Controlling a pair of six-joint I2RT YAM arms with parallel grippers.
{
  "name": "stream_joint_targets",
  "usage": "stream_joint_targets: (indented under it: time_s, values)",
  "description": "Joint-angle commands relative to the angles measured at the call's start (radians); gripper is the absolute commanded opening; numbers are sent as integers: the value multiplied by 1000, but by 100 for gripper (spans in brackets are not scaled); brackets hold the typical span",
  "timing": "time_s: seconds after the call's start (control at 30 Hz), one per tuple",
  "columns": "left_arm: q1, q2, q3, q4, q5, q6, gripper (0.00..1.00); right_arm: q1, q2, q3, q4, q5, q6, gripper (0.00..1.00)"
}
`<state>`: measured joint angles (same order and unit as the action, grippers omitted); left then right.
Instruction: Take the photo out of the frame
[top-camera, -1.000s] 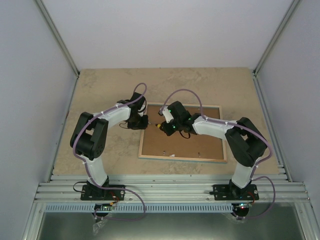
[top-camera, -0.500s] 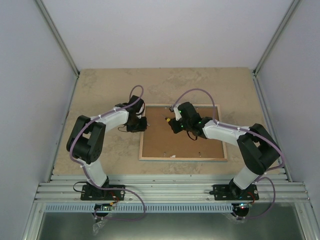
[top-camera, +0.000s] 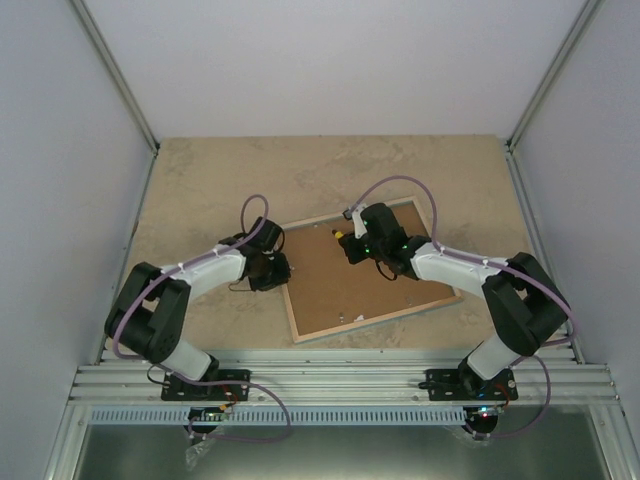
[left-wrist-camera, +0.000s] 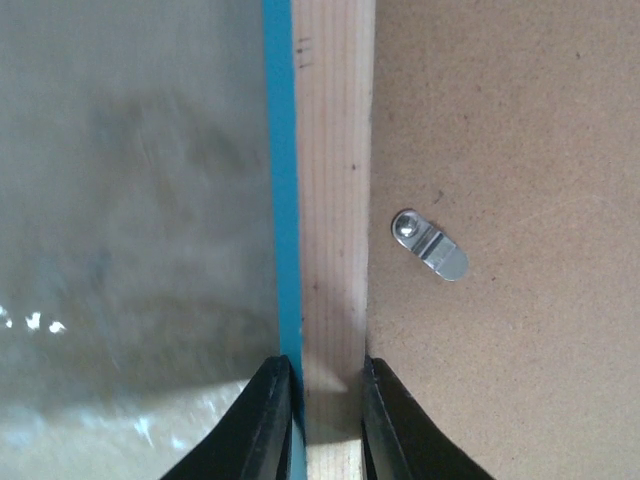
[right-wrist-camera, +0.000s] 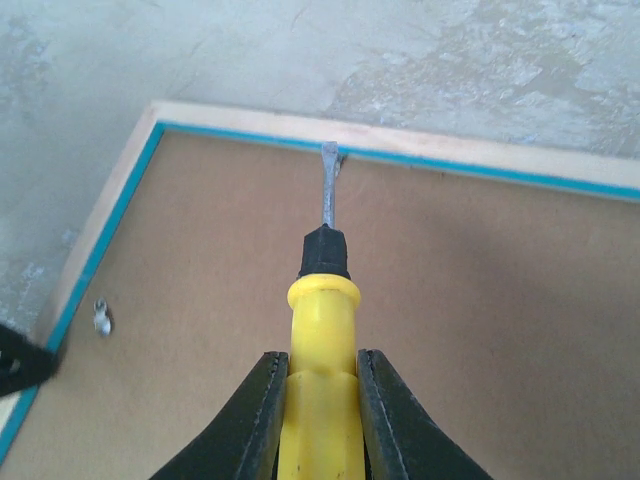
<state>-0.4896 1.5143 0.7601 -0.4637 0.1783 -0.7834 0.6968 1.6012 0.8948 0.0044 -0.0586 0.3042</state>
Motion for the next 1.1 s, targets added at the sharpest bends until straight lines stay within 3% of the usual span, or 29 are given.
stream_joint_targets:
  time_s: [0.0,0.17,0.3,0.5,0.73,1.07]
  values:
    - [-45,-96,-24,69,44,-117,29,-6,-36,-22,45,3,10,0]
    - [-45,-113,30,-59,-100,-27,51,-8,-38,-28,53,-1,9,1]
    - [-44,-49,179,-169,-217,172,63,-12,-46,-33,58,-1,11,1]
    - [-44,129,402,-249,-312,458,68,-22,-62,-46,68,7,13,0]
    - [-31,333,588,-250,-313,690,75,-35,-72,-54,70,11,10,0]
    - [94,502,756,-265,-47,827,81,-40,-70,-55,72,6,7,1]
